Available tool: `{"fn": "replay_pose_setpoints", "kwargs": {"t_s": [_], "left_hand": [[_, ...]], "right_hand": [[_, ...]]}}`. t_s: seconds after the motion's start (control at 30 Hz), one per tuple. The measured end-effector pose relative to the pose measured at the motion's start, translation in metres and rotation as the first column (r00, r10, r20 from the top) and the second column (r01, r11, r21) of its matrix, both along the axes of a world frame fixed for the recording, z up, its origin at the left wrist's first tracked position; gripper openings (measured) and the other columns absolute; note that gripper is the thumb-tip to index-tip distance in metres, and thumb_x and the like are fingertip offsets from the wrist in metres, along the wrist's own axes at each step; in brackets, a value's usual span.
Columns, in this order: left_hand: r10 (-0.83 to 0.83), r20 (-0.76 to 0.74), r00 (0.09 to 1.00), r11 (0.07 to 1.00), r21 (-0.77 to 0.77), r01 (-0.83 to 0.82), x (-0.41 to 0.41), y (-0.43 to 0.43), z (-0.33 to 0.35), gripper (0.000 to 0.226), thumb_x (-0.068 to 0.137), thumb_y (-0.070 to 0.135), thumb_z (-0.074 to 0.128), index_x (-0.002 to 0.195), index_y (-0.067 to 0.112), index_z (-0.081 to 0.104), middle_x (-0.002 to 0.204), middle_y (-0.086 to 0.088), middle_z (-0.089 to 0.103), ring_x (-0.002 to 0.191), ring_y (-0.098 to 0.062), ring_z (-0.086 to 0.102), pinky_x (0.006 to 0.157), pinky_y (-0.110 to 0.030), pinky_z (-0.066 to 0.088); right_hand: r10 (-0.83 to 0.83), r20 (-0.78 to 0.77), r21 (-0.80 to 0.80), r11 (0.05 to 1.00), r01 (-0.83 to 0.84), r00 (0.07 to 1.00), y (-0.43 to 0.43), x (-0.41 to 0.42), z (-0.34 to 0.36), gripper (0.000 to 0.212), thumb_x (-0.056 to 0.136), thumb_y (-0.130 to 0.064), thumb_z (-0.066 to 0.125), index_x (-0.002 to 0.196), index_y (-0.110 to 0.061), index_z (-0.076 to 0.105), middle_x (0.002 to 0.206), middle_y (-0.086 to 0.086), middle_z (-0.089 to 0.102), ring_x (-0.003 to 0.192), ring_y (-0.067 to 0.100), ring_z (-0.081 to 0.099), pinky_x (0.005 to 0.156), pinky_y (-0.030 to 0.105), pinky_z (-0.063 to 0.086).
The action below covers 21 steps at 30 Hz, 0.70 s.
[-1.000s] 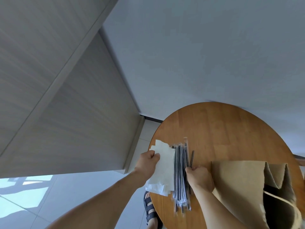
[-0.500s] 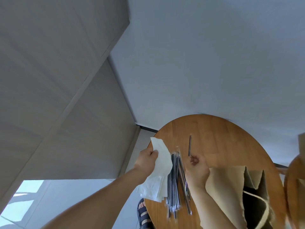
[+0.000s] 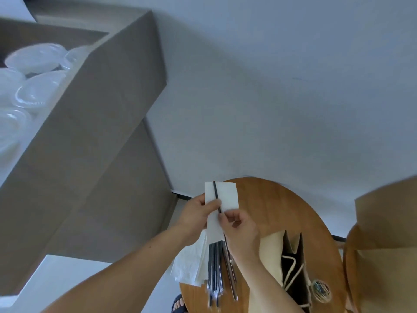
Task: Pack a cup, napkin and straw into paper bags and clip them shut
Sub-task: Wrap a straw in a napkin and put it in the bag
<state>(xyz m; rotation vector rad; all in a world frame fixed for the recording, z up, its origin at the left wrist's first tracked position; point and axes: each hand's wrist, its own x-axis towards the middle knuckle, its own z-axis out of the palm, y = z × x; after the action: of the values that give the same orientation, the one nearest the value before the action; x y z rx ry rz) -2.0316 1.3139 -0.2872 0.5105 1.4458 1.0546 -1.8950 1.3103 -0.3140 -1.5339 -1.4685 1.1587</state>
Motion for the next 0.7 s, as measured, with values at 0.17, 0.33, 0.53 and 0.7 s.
{"fn": "replay_pose_setpoints", "kwargs": {"t_s": [0.17, 0.33, 0.53, 0.7], "left_hand": [[-0.104, 0.123, 0.987, 0.994, 0.034, 0.1, 0.01, 0.01, 0.046, 0.022, 0.093, 0.017, 0.066, 0.111, 0.006, 0.069, 0.101, -0.016, 0.075, 0.083, -0.03, 0.074, 0.059, -0.035, 0.058], [-0.268, 0.137, 0.954, 0.962, 0.096, 0.256, 0.036, 0.016, 0.076, 0.023, 0.096, 0.017, 0.062, 0.114, 0.004, 0.068, 0.108, -0.016, 0.074, 0.094, -0.031, 0.073, 0.068, -0.034, 0.059], [-0.379, -0.068, 0.923, 0.913, 0.132, 0.385, 0.073, 0.019, 0.095, 0.02, 0.095, 0.021, 0.064, 0.111, 0.009, 0.069, 0.102, -0.007, 0.076, 0.093, -0.025, 0.074, 0.07, -0.029, 0.059], [-0.406, -0.401, 0.821, 0.892, 0.02, 0.451, 0.098, 0.006, 0.079, 0.032, 0.095, 0.016, 0.06, 0.127, 0.013, 0.059, 0.096, 0.004, 0.072, 0.071, -0.013, 0.07, 0.058, -0.024, 0.055]], "right_hand": [[-0.055, -0.198, -0.162, 0.987, 0.023, 0.979, 0.024, 0.042, 0.042, 0.042, 0.077, -0.027, 0.083, 0.111, -0.031, 0.06, 0.103, -0.015, 0.068, 0.094, -0.001, 0.064, 0.076, 0.018, 0.053], [0.155, -0.315, -0.257, 0.936, -0.241, 0.936, 0.032, 0.074, 0.076, 0.028, 0.08, -0.017, 0.081, 0.106, -0.018, 0.071, 0.098, -0.002, 0.076, 0.087, 0.016, 0.073, 0.072, 0.036, 0.061], [0.218, -0.186, -0.223, 0.94, -0.257, 0.958, 0.033, 0.12, 0.101, 0.027, 0.079, -0.023, 0.082, 0.104, -0.021, 0.071, 0.097, -0.006, 0.075, 0.087, 0.013, 0.072, 0.075, 0.034, 0.061], [-0.078, -0.177, -0.107, 0.992, 0.06, 0.981, 0.049, 0.159, 0.115, 0.018, 0.079, -0.018, 0.081, 0.091, -0.022, 0.069, 0.088, -0.01, 0.074, 0.08, 0.008, 0.071, 0.059, 0.023, 0.055]]}}
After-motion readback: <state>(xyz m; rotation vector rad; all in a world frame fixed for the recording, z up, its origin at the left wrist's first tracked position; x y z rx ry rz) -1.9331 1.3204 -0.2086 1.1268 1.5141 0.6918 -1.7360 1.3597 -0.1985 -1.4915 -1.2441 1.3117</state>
